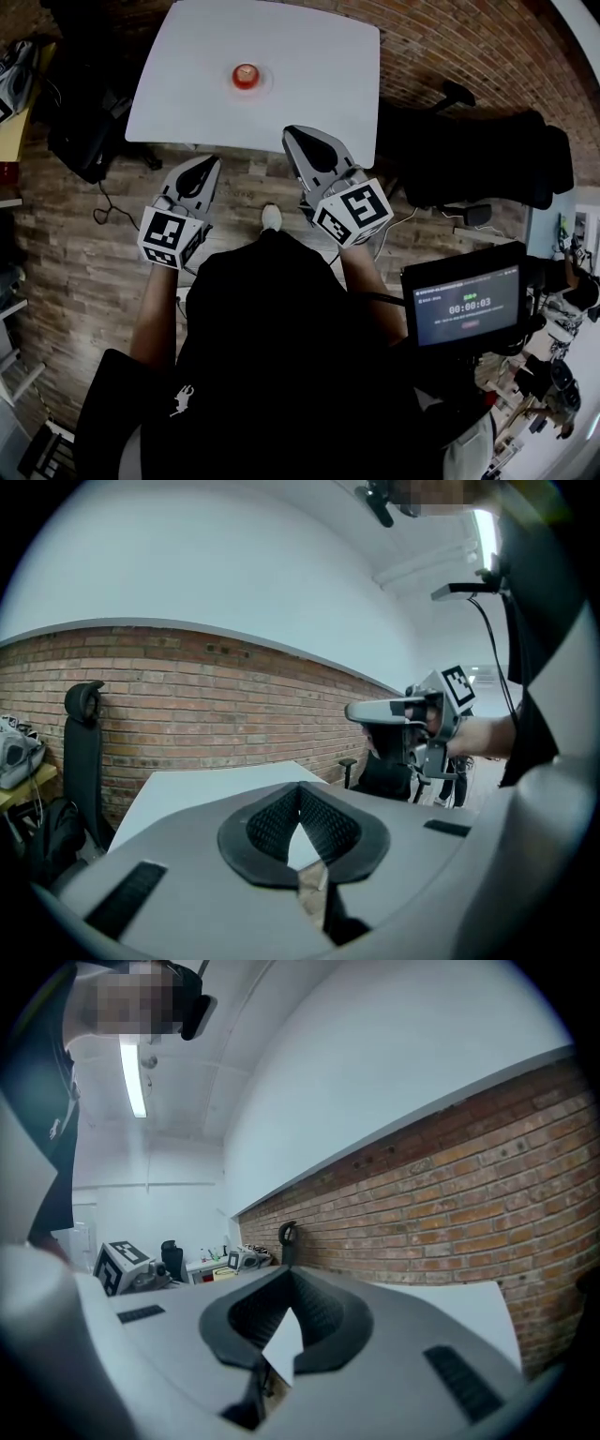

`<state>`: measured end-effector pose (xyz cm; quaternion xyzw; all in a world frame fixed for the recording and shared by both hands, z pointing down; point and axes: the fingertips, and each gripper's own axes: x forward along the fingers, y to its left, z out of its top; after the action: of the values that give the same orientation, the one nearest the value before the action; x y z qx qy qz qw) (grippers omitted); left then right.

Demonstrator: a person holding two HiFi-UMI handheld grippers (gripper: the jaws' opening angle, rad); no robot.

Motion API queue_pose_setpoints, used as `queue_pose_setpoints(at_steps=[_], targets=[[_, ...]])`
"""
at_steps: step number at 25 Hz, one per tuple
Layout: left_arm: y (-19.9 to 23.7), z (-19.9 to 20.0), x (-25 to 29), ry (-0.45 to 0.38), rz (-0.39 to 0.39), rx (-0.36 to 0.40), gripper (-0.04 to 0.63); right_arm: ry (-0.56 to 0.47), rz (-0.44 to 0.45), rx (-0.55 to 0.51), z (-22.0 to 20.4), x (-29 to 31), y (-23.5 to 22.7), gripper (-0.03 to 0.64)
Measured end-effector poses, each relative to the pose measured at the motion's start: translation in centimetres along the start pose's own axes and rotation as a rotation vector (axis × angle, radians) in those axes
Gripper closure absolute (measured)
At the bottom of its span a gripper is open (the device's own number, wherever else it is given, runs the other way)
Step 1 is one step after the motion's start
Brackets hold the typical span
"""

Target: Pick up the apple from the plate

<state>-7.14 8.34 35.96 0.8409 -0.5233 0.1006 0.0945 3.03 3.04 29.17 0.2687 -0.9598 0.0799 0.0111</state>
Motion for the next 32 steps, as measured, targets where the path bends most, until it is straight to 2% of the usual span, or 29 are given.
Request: queue_pose_setpoints(at_steps=[5,15,27,32], targets=[[0.2,1.1,4.3,0.014,0.026,-0.002,0.589,0.017,0.025,0.020,-0.2,0.8,-4.5,0.613],[0.5,1.5,9.1,0.044,0.057,-0.026,0.589,0.051,0.099,0.035,-1.2,2.3,-9.0,0.613],[1.1,1.3,8.4,0.066,0.098,-0.034,0.589,0.058,0.138,0.037,-1.2,3.2,-8.3,0.612],[2.0,1.5,9.3,0.059,0.080,-0.022,0.589,0.055,0.119,0.031,-1.2,4.0,-8.7,0.614]])
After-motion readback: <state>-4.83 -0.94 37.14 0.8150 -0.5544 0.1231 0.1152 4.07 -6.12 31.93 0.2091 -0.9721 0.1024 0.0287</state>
